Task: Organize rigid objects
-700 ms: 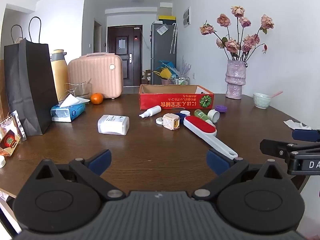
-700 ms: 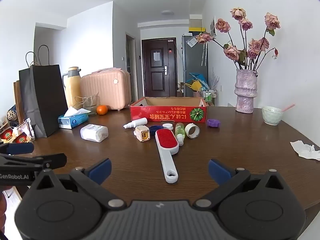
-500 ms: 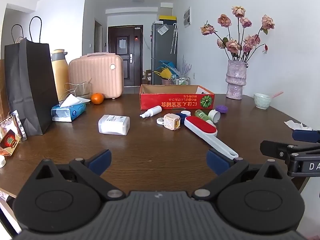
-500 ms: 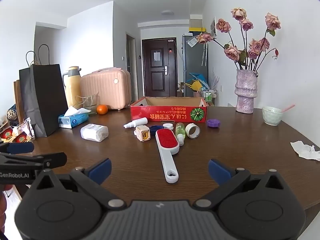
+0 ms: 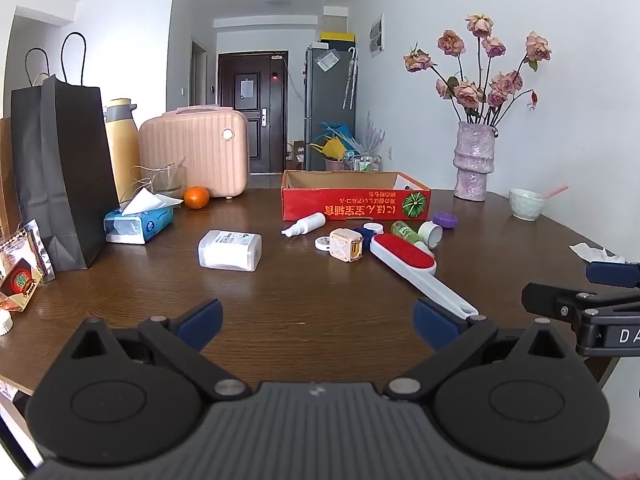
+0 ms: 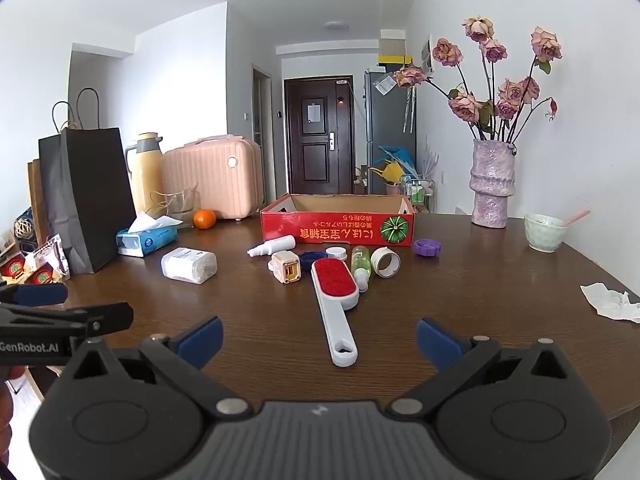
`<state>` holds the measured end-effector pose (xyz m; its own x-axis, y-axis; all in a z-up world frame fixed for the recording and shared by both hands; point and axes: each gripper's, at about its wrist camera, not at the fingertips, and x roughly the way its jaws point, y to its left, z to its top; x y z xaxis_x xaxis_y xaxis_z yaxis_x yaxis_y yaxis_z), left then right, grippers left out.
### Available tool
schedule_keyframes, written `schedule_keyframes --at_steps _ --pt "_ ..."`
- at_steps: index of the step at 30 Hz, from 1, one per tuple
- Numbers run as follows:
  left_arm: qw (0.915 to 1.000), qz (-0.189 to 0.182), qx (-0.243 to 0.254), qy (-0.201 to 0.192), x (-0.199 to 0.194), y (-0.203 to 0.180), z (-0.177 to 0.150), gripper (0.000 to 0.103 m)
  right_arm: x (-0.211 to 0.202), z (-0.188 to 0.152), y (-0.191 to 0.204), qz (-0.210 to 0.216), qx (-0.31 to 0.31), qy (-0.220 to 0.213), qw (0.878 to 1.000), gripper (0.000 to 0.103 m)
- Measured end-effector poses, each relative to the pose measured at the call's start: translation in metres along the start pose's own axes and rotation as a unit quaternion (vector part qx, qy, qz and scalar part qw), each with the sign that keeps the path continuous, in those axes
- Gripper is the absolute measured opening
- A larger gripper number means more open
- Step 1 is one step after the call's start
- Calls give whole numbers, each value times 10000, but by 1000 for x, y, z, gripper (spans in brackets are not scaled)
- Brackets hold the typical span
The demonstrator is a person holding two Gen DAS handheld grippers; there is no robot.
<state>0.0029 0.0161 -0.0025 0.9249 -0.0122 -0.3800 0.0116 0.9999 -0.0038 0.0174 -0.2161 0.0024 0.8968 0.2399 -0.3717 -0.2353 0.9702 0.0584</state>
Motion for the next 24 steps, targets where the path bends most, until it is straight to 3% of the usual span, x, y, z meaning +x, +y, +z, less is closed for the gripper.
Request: schedule_keyframes --at_steps 24 --pt "10000 4 -6 -15 2 0 4 103 0 -3 1 -15 -32 -8 10000 103"
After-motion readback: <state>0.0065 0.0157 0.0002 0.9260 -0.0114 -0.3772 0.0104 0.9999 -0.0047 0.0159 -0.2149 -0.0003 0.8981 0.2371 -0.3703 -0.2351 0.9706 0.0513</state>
